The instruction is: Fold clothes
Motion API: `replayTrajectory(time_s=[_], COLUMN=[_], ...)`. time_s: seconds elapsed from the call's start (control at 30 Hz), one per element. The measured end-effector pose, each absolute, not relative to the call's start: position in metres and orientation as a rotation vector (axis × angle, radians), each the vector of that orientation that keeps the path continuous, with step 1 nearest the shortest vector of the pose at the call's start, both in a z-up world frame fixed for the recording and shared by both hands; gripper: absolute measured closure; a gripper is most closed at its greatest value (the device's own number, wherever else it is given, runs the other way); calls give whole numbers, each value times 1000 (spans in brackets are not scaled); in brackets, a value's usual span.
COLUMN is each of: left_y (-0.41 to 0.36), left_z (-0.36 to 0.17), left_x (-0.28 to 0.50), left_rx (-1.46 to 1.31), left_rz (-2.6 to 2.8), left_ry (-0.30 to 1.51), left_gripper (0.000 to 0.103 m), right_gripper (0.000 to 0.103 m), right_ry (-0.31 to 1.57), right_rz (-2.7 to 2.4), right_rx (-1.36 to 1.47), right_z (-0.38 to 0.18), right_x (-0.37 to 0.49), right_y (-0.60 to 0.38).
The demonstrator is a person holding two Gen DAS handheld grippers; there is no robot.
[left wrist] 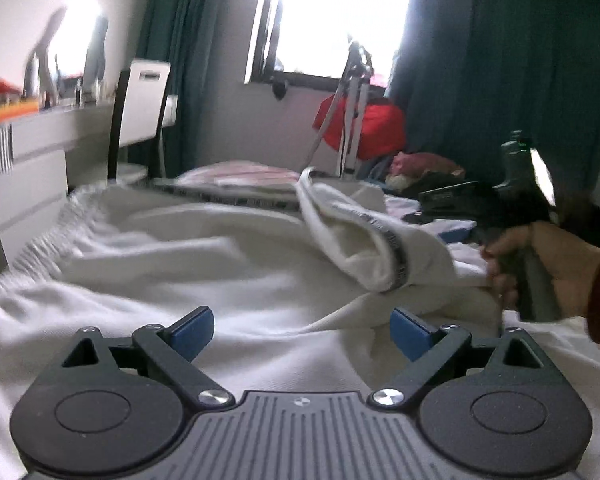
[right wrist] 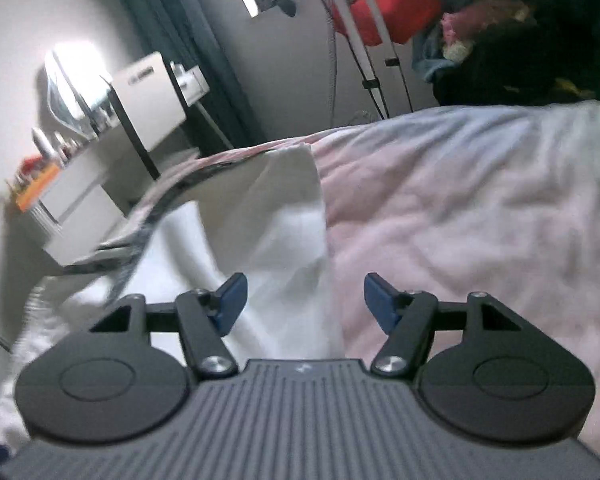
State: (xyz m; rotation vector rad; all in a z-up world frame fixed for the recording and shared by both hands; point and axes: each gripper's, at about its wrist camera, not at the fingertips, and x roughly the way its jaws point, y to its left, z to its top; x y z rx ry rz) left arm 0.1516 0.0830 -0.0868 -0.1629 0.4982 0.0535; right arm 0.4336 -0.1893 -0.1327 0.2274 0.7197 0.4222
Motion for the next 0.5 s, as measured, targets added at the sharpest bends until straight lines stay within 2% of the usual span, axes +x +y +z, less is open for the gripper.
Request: replayTrajectory(time_s=[0.13,0.17,0.2,0.27,0.5], left_y=[86,85,84,82,72], left_z=[-96,-97,-98,-100,-96], left_x=[160,160,160,160,148], left_rx=[-168,-162,-156,-143,-135], left_rz=[41,39,36,32,29], left_ry=[516,516,516,516,510], left_gripper=[7,7,7,7,7], right_gripper=[45,60,89,93,94], right_ry=[835,826,818,790,584], right_rz=[368,379,410,431,327], right_rx=[127,133,150,141,102], right_z=[-159,-160,-159,-150,-83], right_x=[464,463,460,447,387], right_y=[-165,-163,-164,-165,-208])
